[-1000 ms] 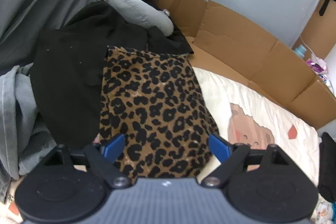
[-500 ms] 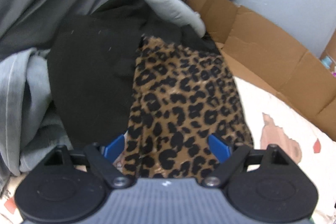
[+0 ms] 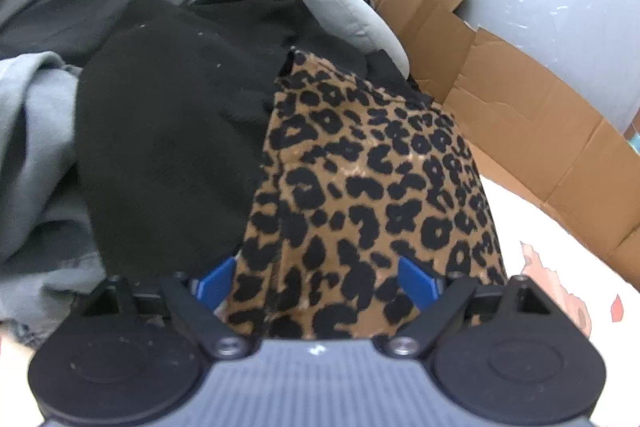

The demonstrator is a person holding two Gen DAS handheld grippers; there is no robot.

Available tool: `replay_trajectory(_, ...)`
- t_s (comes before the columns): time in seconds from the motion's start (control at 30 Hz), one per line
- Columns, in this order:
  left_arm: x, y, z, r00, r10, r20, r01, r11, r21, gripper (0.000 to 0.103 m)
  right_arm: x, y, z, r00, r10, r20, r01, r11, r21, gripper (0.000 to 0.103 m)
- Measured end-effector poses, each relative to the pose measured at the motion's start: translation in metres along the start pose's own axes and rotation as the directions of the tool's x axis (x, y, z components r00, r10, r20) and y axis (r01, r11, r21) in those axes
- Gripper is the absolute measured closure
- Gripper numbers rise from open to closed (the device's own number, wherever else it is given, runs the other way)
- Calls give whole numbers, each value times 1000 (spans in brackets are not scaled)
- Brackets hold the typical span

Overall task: Fold clothes
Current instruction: 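Close the left tool on the leopard-print garment's edge, then lift the leopard-print garment with the left tool and pull it onto the duvet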

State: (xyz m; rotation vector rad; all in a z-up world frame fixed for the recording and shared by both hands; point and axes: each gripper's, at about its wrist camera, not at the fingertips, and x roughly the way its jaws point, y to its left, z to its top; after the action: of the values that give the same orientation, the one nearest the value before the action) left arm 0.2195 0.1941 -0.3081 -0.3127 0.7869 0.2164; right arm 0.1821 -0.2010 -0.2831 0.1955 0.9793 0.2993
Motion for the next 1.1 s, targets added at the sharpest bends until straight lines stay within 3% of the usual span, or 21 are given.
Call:
replay_trajectory(0.07,5,0,3,1000,0,2,0,1000,-9,18,4,-1,-2,1000,-6,-1,6,1000,10,0)
replay_trajectory(0.17,8,0,5,1000,10,-20,-11,999,-31,39,8,1,-7,1000,2,-1,-2,1000,19,0)
replay_trajectory(0.3,2,-7,10,999,12,-51,-12,1000,-2,91,10,-1,-8,1000,5,4,-5,999,32,0)
replay_trajectory(0.33,-1,-9,10,999,0,-54,0,1000,11,96,10,-2,-8,1000,5,5,-5,999,35,0)
replay_trajectory(0.7,-25,-55,-2,980,-170,-104,179,980,89,99,0,-23,-8,1000,-11,26,9,996,92,0)
replay_trajectory(1.1,-28,-110,-37,914,-330,-234,369,919,143,99,-1,-31,-11,999,-12,31,8,993,117,0)
